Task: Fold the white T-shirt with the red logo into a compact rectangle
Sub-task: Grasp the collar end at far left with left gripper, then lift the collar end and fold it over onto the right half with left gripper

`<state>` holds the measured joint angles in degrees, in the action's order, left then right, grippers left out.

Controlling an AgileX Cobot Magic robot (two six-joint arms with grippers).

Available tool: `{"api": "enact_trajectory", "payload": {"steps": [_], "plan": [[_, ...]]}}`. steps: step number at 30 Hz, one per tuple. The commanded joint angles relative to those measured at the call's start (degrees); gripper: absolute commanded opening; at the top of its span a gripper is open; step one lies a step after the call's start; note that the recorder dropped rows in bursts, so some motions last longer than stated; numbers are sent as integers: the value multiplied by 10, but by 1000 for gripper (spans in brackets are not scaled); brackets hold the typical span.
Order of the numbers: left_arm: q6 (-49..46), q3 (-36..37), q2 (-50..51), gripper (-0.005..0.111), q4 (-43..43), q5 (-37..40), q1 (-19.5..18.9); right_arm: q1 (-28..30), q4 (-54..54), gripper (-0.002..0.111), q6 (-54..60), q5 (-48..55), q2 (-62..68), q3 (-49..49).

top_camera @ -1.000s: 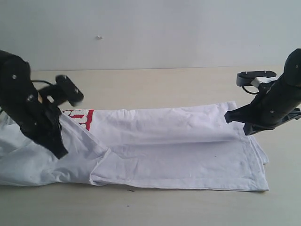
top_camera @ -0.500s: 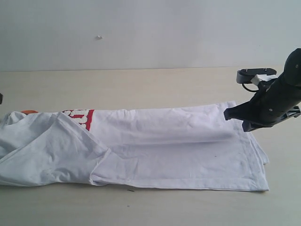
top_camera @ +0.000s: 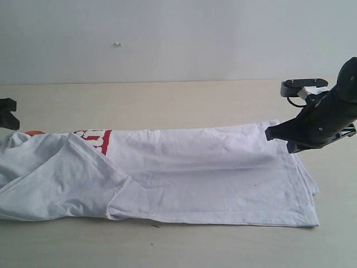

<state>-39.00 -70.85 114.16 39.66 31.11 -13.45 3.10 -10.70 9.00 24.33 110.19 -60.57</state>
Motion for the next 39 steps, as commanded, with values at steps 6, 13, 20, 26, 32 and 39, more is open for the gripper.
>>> {"api": "enact_trajectory", "payload": {"steps": [6,13,20,26,32,39], "plan": [[-25,-15,51,55,31,-2,-31,2,-1,0,7,-6,-4,2],[-58,-15,61,55,78,35,-31,2,-13,0,15,-4,-4,2],[-58,-15,88,55,79,52,-31,2,-13,0,15,-1,-4,2],[-60,-15,89,0,78,62,-31,2,-13,0,15,-1,-4,2],[-60,-15,60,0,126,99,-29,2,-56,0,52,3,-4,2],[-57,-17,-7,0,137,132,33,2,-163,0,137,22,-5,-12]]}}
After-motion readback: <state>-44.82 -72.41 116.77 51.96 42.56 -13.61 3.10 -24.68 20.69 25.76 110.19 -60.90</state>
